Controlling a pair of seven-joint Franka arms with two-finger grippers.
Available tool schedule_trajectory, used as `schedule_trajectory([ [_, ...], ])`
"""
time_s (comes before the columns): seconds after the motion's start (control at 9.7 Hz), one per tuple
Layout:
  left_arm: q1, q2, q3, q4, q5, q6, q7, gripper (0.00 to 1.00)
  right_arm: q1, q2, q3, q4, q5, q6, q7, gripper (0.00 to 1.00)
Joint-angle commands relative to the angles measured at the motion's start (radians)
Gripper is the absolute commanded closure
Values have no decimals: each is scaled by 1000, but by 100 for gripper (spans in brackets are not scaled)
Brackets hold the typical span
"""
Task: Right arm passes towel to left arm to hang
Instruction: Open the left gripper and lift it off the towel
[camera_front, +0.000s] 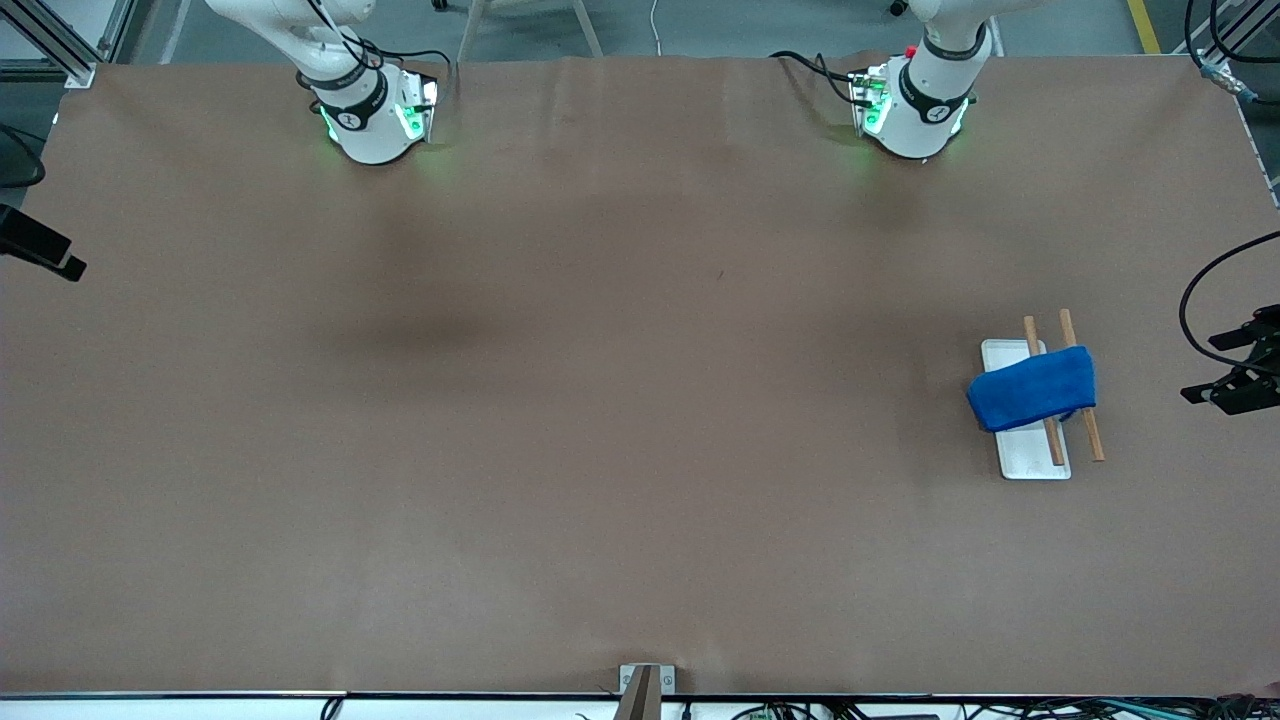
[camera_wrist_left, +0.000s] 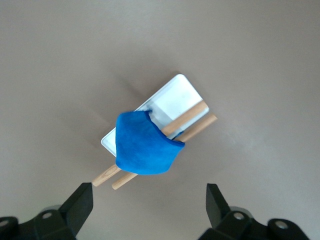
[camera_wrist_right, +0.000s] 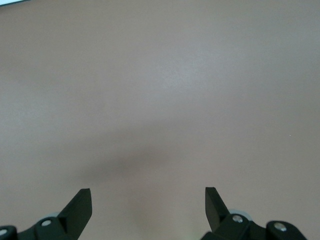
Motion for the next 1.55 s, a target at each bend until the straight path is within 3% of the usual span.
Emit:
schedule_trajectory([
  [0.0, -59, -32, -19, -20, 22, 13, 128, 0, -3, -29, 0, -34, 8, 9, -2, 0],
  [0.31, -63, -81, -178, 3, 145, 13, 251, 0, -3, -29, 0, -34, 8, 9, -4, 0],
  [0.52, -66, -127, -225, 3, 148, 13, 315, 0, -3, -29, 0, -34, 8, 9, -2, 0],
  [0.82, -92, -233, -228, -37, 146, 5, 362, 0, -3, -29, 0, -34, 8, 9, -4, 0],
  [1.44, -141, -434, -219, -231, 178, 16, 421, 0, 5, -30, -1, -37, 8, 11, -7, 0],
])
